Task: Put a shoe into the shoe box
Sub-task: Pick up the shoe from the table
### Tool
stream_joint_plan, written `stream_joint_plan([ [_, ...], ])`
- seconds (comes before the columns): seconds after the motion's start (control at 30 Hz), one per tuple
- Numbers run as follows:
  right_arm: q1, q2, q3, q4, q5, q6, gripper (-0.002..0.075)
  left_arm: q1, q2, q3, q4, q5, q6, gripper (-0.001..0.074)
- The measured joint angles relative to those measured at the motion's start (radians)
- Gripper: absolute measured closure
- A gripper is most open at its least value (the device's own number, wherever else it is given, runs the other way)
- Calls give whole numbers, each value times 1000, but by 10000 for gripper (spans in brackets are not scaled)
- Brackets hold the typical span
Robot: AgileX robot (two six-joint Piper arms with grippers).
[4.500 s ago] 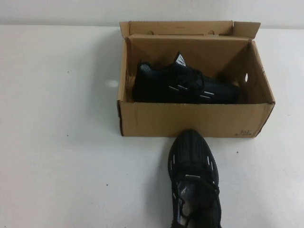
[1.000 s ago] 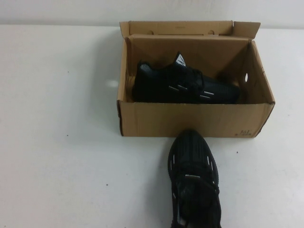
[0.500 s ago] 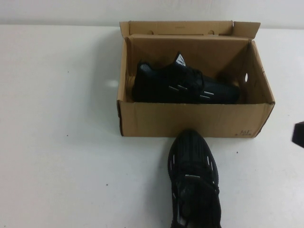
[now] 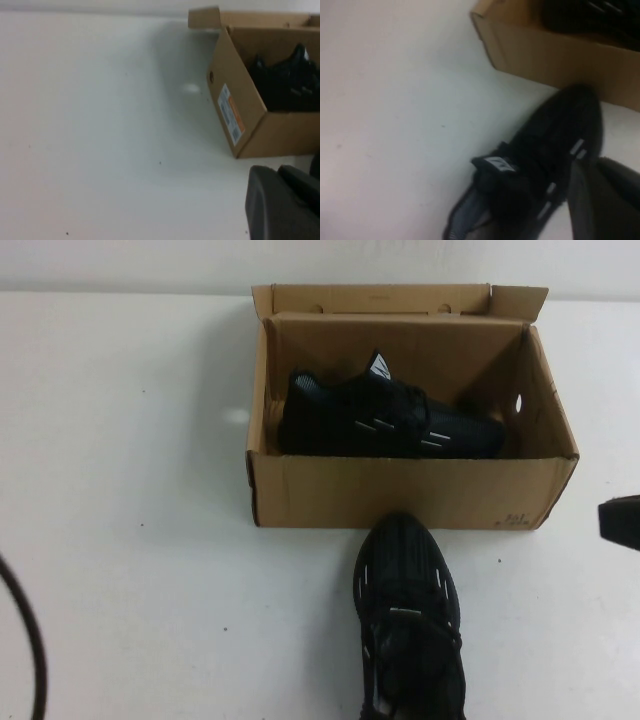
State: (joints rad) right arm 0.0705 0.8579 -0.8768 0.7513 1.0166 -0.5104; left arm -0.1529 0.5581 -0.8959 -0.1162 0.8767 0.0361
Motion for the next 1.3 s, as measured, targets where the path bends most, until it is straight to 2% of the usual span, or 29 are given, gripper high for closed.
stream_joint_plan([
  [0.13,67,19,-113,-250,28,181,708,0,138,-68,-33,64,33,735],
  [0.23,154,43,-200,-356,48,281,698,0,208,-75,-43,74,39,735],
  [0.53,408,195,-266,-459,116,447,680,0,312,-75,-75,101,44,735],
  [0.73,600,328,-266,-555,95,582,602,0,325,-75,-75,111,46,735],
  [0.83,664,381,-266,-602,62,677,554,0,325,-75,-75,113,46,735],
  [1.07,704,513,-266,-558,4,775,353,0,328,-75,-75,115,46,735],
  [1.17,704,569,-266,-529,-30,782,327,0,328,-75,-75,115,46,735],
  [1.3,704,632,-266,-498,-66,790,334,0,328,-75,-75,115,46,735],
])
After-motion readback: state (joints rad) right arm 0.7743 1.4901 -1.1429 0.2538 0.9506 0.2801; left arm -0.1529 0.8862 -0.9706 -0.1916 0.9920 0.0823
